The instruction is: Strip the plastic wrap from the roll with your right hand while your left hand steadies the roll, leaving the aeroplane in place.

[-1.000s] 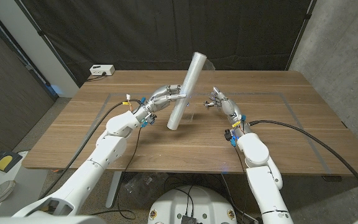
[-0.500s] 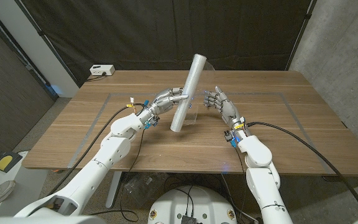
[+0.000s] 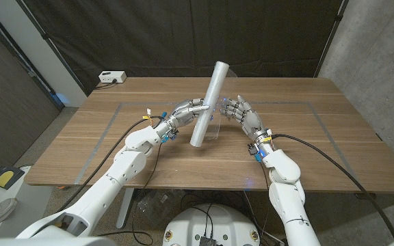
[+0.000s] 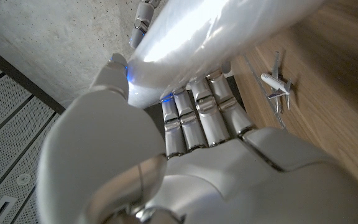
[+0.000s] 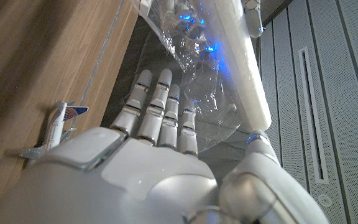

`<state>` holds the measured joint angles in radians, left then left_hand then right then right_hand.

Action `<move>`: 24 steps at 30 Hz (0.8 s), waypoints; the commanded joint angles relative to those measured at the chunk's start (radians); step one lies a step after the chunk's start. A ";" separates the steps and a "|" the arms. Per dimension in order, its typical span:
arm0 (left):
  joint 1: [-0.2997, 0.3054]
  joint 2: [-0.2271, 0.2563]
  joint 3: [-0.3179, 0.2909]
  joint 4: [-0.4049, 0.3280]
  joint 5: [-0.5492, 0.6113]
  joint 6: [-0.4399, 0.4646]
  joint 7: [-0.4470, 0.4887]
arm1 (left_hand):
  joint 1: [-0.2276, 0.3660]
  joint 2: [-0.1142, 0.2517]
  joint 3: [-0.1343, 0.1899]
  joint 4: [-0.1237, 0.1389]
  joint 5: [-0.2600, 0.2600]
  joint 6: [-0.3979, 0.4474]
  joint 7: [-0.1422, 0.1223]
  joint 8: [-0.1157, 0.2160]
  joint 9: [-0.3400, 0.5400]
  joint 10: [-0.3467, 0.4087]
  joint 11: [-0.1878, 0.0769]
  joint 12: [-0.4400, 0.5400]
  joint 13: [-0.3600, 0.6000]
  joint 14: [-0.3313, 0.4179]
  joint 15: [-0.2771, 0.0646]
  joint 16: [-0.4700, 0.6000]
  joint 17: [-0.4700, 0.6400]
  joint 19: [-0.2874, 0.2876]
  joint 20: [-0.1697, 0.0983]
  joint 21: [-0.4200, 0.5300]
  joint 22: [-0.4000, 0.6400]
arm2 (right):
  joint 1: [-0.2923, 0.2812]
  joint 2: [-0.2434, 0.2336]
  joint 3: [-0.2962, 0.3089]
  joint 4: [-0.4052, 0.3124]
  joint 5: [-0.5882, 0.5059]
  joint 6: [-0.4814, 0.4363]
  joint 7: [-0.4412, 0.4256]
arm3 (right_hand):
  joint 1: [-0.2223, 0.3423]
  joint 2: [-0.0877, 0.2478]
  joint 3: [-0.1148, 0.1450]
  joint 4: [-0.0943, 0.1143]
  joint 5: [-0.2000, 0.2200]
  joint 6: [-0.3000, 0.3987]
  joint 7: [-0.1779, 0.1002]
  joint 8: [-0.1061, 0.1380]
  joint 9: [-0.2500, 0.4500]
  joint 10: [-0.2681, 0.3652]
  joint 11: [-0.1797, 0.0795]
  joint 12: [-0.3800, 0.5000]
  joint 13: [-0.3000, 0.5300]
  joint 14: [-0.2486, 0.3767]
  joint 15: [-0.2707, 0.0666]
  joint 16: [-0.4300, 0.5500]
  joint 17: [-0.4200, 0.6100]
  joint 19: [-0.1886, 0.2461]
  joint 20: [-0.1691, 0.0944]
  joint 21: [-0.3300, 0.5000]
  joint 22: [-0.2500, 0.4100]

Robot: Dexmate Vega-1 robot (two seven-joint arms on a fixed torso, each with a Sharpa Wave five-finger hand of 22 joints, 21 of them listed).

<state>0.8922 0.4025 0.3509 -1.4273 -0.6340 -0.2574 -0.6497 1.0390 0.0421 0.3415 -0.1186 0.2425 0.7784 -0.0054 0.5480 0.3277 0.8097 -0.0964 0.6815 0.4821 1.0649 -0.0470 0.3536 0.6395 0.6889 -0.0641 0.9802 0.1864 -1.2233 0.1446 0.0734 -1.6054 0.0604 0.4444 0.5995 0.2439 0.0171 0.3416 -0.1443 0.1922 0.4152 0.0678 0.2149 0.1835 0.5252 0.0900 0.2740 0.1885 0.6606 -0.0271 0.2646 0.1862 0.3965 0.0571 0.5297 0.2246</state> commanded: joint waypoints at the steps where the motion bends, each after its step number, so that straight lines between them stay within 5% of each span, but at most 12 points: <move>1: -0.002 0.003 0.016 -0.013 -0.029 0.011 -0.018 | 0.097 0.096 0.060 0.050 0.004 0.015 -0.011 0.116 0.120 0.041 -0.064 0.079 0.198 0.136 -0.179 -0.007 0.007 -0.002 -0.091 0.008 0.000 | -0.006 0.008 0.019 -0.018 -0.033 -0.029 0.012 | 0.104 0.032 0.039 -0.030 -0.006 0.042 -0.006 0.012 0.006 0.056 -0.009 0.017 0.006 0.073 -0.036 0.020 0.016 0.043 -0.015 0.034 0.014; 8: 0.001 0.004 0.021 -0.017 -0.029 0.021 -0.002 | 0.096 0.095 0.061 0.051 0.002 0.014 -0.012 0.116 0.120 0.040 -0.063 0.081 0.202 0.136 -0.179 -0.011 0.013 -0.003 -0.092 0.010 0.000 | -0.016 0.014 0.023 -0.039 -0.061 -0.030 -0.009 | 0.273 0.067 0.058 -0.034 -0.014 0.162 -0.031 0.034 0.010 0.216 -0.040 0.063 0.033 0.223 -0.139 0.157 0.111 0.063 -0.038 0.119 0.076; 13: 0.007 0.004 0.023 -0.023 -0.038 0.033 0.007 | 0.096 0.095 0.062 0.052 0.001 0.015 -0.012 0.117 0.119 0.042 -0.064 0.080 0.200 0.137 -0.179 -0.014 0.017 -0.003 -0.091 0.012 0.000 | -0.019 0.015 0.026 -0.048 -0.065 -0.037 -0.011 | 0.404 0.065 0.040 -0.034 -0.016 0.276 -0.054 0.051 0.015 0.359 -0.075 0.118 0.074 0.270 -0.176 0.296 0.224 0.062 -0.052 0.196 0.137; 17: 0.010 0.001 0.025 -0.025 -0.048 0.047 0.014 | 0.096 0.095 0.062 0.053 0.001 0.015 -0.011 0.116 0.118 0.041 -0.062 0.080 0.202 0.138 -0.179 -0.015 0.018 -0.004 -0.092 0.013 0.000 | -0.017 0.015 0.027 -0.049 -0.062 -0.038 -0.008 | 0.468 0.064 0.017 -0.027 -0.015 0.343 -0.065 0.056 0.020 0.429 -0.108 0.160 0.111 0.295 -0.188 0.395 0.309 0.061 -0.060 0.237 0.156; 24: 0.012 -0.010 0.033 -0.016 -0.082 0.085 0.018 | 0.097 0.094 0.064 0.053 -0.001 0.019 -0.018 0.117 0.115 0.042 -0.064 0.078 0.197 0.141 -0.179 -0.018 0.024 -0.003 -0.094 0.015 0.000 | -0.026 0.029 0.031 -0.065 -0.079 -0.034 -0.035 | 0.627 0.114 0.030 -0.035 -0.014 0.468 -0.099 0.080 0.031 0.540 -0.148 0.235 0.176 0.363 -0.203 0.492 0.356 0.078 -0.099 0.313 0.183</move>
<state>0.8992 0.4035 0.3739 -1.4470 -0.6678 -0.2291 -0.6483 1.0391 0.0420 0.3416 -0.1187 0.2332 0.7750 -0.0088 0.5480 0.3309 0.8030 -0.1002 0.6927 0.4826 1.0684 -0.0505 0.3363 0.6597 0.6890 -0.0641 0.9902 0.1866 -1.2369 0.1573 0.0956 -1.6421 0.0048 0.4137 0.5924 0.8156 0.1144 0.3620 -0.1757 0.1807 0.8384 -0.0186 0.2807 0.2073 0.9988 -0.0545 0.4811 0.3404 0.9912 -0.1486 0.7213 0.5242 0.4669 -0.0255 0.8130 0.3946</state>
